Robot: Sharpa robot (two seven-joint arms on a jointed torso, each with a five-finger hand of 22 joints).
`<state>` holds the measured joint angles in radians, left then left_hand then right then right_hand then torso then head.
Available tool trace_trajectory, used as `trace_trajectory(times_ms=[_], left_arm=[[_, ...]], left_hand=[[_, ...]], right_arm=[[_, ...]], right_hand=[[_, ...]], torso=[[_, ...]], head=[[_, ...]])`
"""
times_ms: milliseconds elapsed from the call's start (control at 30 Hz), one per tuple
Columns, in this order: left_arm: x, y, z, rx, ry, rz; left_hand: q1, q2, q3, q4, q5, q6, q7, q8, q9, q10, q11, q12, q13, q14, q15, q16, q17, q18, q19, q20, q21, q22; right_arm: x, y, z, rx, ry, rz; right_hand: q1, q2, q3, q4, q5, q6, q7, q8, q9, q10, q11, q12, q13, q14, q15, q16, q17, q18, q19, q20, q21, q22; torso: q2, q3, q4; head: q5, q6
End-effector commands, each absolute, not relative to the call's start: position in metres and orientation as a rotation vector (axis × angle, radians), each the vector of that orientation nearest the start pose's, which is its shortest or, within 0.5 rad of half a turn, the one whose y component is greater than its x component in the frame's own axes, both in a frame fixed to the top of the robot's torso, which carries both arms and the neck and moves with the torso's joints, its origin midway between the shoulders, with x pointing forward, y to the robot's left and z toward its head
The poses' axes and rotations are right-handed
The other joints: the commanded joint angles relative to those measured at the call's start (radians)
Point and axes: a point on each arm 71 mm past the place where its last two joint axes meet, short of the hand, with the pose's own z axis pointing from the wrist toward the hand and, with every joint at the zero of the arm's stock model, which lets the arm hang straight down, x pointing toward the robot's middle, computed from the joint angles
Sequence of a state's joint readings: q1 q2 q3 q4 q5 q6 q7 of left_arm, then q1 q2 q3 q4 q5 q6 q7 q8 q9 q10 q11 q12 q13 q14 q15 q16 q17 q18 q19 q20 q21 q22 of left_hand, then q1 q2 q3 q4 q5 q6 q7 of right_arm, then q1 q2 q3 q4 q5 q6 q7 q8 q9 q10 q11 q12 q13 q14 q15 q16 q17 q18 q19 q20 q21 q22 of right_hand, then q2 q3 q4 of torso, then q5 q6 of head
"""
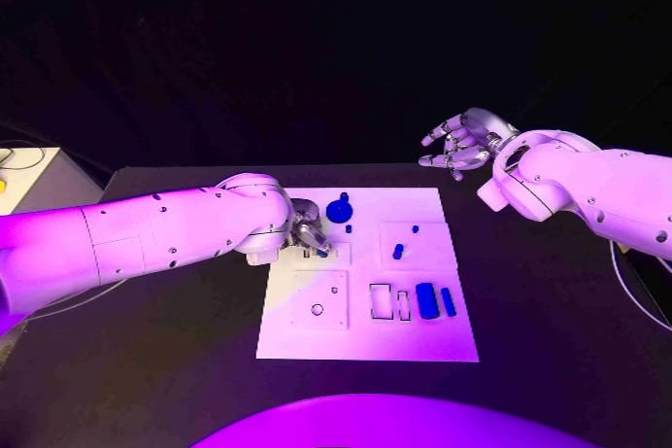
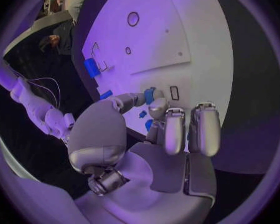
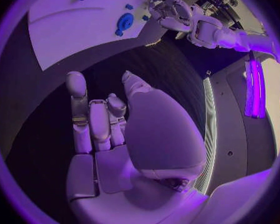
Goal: Assemble the parts on the task board
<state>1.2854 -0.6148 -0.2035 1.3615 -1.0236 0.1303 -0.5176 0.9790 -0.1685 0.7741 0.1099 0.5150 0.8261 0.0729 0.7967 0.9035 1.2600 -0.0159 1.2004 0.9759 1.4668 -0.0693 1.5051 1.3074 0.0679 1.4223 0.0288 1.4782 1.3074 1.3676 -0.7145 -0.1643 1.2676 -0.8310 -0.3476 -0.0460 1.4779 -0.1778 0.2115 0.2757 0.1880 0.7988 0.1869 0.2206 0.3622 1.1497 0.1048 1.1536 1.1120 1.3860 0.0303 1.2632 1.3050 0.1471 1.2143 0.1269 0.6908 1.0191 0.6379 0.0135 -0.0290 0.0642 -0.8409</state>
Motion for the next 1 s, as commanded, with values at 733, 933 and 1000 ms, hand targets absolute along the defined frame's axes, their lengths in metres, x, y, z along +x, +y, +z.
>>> trace_trajectory(times_ms=[733, 933, 1000], left_arm=[[0.4933, 0.1490, -0.2526, -0.012, 2.440, -0.348], [0.4942, 0.1469, -0.2533, -0.003, 2.448, -0.344], [0.4943, 0.1460, -0.2535, 0.000, 2.450, -0.344]], left_hand=[[-0.012, 0.017, 0.201, -0.200, 0.002, 0.006, -0.016, 0.010, 0.004, 0.010, -0.004, 0.004, -0.005, 0.085, -0.010, 0.011, 0.193, -0.018, 0.007, 0.003, 0.005, 0.036], [-0.019, 0.020, 0.196, -0.196, 0.000, 0.009, -0.020, 0.016, 0.008, 0.016, -0.007, 0.005, -0.008, 0.085, -0.012, 0.011, 0.192, -0.017, 0.005, 0.002, 0.004, 0.034], [-0.021, 0.021, 0.195, -0.195, 0.001, 0.010, -0.021, 0.017, 0.009, 0.018, -0.008, 0.006, -0.008, 0.085, -0.012, 0.011, 0.192, -0.018, 0.007, 0.002, 0.005, 0.036]], right_arm=[[0.5484, -0.2245, -0.1601, 0.388, 1.715, 0.773], [0.5482, -0.2262, -0.1602, 0.390, 1.719, 0.769], [0.5481, -0.2265, -0.1603, 0.390, 1.720, 0.768]], right_hand=[[-0.003, -0.011, 0.005, 0.000, 0.002, -0.009, 0.001, 0.009, 0.002, -0.007, -0.002, -0.006, -0.003, -0.006, -0.001, -0.001, -0.002, 0.017, -0.006, 0.002, -0.005, -0.003], [-0.003, -0.011, 0.005, 0.000, 0.002, -0.009, 0.001, 0.009, 0.002, -0.007, -0.002, -0.006, -0.003, -0.006, -0.001, -0.001, -0.002, 0.017, -0.006, 0.002, -0.005, -0.003], [-0.003, -0.011, 0.005, 0.000, 0.002, -0.009, 0.001, 0.009, 0.002, -0.007, -0.002, -0.006, -0.003, -0.006, -0.001, -0.001, -0.002, 0.017, -0.006, 0.002, -0.005, -0.003]], torso=[[0.001, 0.0016, 0.0014], [0.000, 0.0005, -0.0008], [0.000, 0.0003, -0.0012]], head=[[0.003, -0.007], [0.007, -0.014], [0.007, -0.014]])
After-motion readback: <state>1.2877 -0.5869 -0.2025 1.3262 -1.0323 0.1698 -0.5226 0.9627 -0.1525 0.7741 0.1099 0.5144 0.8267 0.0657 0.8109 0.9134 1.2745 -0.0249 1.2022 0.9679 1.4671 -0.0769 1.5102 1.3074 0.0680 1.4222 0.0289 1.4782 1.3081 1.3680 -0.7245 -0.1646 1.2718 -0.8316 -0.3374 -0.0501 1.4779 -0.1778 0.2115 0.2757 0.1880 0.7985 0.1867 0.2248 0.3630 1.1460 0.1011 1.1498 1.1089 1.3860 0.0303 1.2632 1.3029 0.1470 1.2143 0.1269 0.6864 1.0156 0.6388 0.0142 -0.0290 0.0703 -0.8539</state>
